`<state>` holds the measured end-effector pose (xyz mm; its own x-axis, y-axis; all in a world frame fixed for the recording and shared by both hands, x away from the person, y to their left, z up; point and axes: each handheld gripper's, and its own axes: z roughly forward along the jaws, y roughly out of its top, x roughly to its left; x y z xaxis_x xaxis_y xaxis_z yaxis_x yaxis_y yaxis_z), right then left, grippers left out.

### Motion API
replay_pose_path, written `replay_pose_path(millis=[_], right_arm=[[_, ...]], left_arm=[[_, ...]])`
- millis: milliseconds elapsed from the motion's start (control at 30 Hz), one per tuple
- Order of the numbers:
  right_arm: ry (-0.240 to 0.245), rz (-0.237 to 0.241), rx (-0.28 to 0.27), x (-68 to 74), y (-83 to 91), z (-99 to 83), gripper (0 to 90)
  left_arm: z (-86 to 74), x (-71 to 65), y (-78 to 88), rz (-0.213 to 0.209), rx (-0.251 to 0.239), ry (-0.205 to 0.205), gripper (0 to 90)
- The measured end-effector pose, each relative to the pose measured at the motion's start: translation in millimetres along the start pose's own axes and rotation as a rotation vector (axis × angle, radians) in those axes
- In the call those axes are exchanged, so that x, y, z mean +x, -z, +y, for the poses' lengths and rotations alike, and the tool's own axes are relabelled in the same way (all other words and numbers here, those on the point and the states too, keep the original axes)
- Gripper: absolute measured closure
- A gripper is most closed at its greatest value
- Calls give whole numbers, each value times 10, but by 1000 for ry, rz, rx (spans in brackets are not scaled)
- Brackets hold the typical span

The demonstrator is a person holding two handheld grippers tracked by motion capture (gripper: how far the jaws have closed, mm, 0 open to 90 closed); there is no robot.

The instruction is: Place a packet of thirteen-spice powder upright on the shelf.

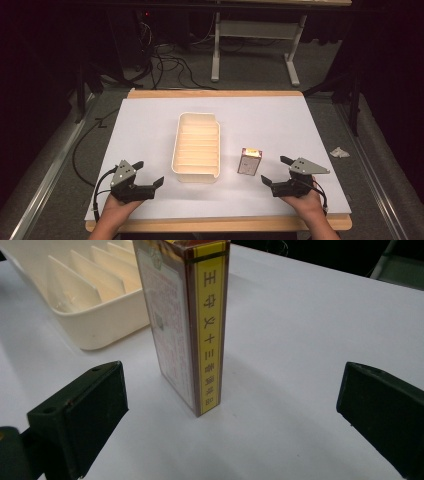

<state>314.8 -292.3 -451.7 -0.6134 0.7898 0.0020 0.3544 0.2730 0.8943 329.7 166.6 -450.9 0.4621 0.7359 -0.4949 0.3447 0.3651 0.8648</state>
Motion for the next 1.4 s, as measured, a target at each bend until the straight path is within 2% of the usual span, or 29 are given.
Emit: replay_pose_path(millis=[133,267,467,600,1233,1300,1400], right_arm=[[13,7,-8,14,26,0,0],[10,6,-15,4,47,11,0],[-6,8,-10,-21,40,2,0],[0,8,-8,-39,38,-3,0],[-1,13,-36,-39,49,16,0],[-15,13,-33,-34,50,19,0],[-4,11,-42,-38,53,29,0]], left_arm=[[0,2,-8,10,-7,13,38],[-4,0,5,11,-5,2,16],[-4,5,5,13,-6,5,15],[-8,3,9,12,-2,6,18],[-3,2,25,2,2,5,29],[-7,1,26,1,3,2,29],[-2,-2,27,-1,-1,7,29]])
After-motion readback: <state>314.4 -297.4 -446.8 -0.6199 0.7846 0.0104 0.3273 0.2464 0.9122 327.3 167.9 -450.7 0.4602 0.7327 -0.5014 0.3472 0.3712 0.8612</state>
